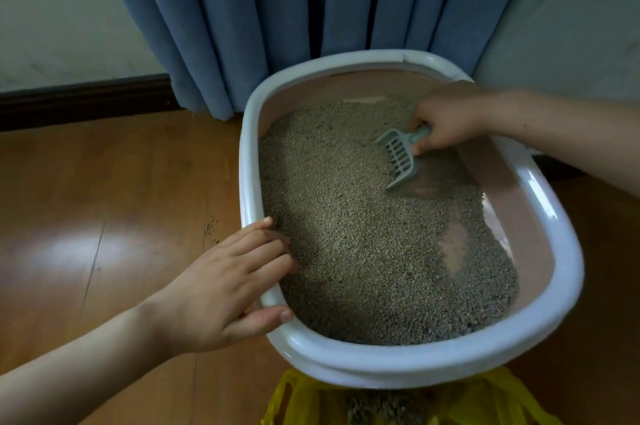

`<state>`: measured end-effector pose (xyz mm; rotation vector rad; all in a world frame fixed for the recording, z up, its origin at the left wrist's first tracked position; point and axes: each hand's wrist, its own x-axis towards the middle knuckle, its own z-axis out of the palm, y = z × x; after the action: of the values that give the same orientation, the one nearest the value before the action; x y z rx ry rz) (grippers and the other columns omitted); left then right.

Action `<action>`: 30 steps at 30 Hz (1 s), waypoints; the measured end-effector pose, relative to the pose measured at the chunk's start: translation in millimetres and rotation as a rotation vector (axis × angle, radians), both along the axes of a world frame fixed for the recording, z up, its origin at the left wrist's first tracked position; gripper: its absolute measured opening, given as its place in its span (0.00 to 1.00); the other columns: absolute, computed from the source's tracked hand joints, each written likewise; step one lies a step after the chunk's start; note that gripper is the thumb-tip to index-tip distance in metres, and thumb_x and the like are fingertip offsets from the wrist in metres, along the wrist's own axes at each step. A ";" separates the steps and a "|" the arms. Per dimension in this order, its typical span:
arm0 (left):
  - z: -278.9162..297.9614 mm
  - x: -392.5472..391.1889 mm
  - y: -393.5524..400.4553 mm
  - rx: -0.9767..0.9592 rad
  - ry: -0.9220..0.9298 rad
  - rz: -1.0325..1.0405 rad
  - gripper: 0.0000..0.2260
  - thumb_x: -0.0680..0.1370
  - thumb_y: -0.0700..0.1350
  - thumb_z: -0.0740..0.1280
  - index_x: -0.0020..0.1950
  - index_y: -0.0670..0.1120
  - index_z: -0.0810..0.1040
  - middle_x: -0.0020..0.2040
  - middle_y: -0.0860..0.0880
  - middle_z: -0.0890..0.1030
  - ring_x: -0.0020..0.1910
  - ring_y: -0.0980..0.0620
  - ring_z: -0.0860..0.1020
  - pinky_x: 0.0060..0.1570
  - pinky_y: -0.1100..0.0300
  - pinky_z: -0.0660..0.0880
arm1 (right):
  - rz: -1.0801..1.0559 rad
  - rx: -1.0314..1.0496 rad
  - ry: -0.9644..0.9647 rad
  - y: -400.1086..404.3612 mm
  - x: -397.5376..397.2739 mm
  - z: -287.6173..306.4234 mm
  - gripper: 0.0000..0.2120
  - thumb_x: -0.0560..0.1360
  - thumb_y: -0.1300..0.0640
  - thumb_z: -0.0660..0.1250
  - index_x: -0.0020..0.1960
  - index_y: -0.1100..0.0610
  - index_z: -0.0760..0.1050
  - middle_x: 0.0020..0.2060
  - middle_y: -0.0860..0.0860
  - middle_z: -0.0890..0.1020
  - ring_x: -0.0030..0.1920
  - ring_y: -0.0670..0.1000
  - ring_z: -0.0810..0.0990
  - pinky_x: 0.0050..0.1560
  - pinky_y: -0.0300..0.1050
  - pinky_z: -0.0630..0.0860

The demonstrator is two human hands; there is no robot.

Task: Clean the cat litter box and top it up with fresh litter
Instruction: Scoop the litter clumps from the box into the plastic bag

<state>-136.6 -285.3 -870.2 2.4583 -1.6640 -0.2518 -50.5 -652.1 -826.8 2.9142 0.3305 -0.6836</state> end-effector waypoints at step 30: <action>17.3 9.8 21.5 -0.002 -0.079 -0.072 0.22 0.81 0.56 0.63 0.68 0.43 0.75 0.67 0.47 0.76 0.71 0.50 0.70 0.72 0.52 0.65 | 0.593 -0.312 -0.391 100.5 -21.1 50.5 0.13 0.76 0.64 0.62 0.57 0.55 0.65 0.33 0.48 0.73 0.31 0.50 0.73 0.26 0.44 0.67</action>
<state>-126.9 -263.8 -852.9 2.4393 -1.7856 -0.1640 -71.6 -551.6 -776.3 2.3851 0.8884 -0.0620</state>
